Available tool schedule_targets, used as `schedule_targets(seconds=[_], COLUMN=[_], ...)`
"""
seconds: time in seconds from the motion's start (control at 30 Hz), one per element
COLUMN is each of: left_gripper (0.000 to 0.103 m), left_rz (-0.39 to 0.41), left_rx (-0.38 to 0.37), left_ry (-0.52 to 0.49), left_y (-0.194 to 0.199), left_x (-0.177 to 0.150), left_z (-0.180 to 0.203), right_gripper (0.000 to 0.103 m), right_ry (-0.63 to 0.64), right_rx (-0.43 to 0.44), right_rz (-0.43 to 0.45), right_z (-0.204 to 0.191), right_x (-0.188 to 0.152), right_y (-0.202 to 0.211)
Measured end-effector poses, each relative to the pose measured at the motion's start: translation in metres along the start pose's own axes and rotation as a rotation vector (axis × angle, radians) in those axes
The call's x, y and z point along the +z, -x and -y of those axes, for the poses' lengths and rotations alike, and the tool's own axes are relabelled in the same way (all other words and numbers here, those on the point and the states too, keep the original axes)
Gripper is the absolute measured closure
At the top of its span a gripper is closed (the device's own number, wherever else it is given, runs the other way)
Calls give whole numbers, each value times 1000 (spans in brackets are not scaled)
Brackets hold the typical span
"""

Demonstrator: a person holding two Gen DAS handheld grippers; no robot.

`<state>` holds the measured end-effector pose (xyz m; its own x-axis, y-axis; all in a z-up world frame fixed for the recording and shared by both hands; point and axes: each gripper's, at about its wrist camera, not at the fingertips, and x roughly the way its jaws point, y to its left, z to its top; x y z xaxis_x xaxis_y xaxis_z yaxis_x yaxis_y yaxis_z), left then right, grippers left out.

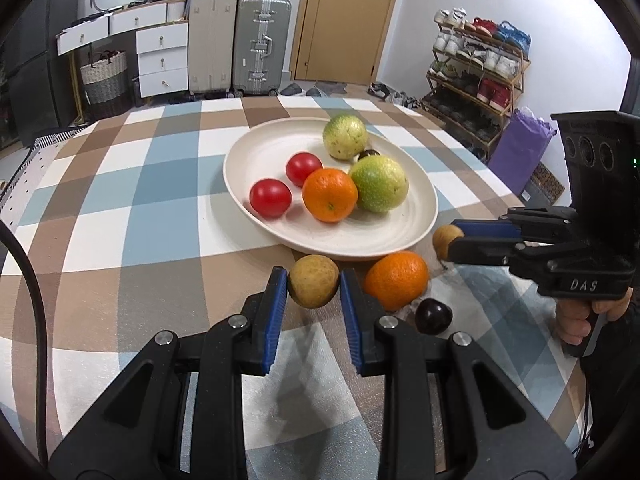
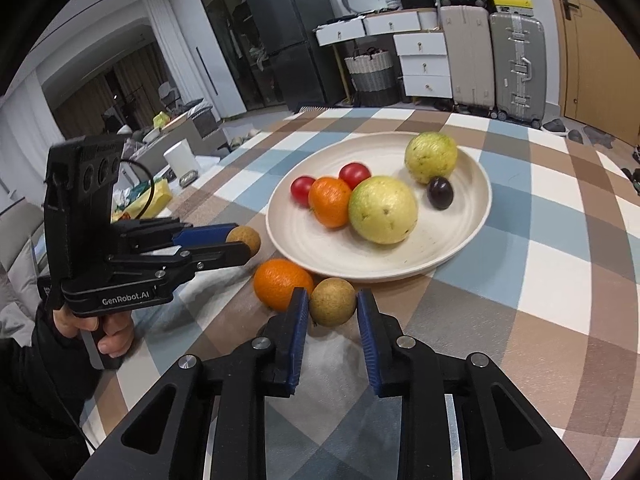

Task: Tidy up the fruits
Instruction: 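Carry both brown fruits onto the cream plate and open both grippers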

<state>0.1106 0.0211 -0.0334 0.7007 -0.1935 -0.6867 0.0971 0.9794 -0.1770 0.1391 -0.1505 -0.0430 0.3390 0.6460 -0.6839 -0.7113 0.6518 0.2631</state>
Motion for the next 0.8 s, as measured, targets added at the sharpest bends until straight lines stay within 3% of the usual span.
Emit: schedule_targets(seconds=[0.47, 0.8], left_gripper=[79, 79], left_rz=[91, 123], left_rx=[35, 50], left_ry=[41, 46], left_y=[19, 17], left_x=[5, 13], left_z=[-10, -10], right_gripper=[77, 77], right_ry=[-72, -131], right_rx=[-54, -128], right_rz=[171, 220], right_z=[15, 32], right_x=[10, 10], right_y=[29, 33])
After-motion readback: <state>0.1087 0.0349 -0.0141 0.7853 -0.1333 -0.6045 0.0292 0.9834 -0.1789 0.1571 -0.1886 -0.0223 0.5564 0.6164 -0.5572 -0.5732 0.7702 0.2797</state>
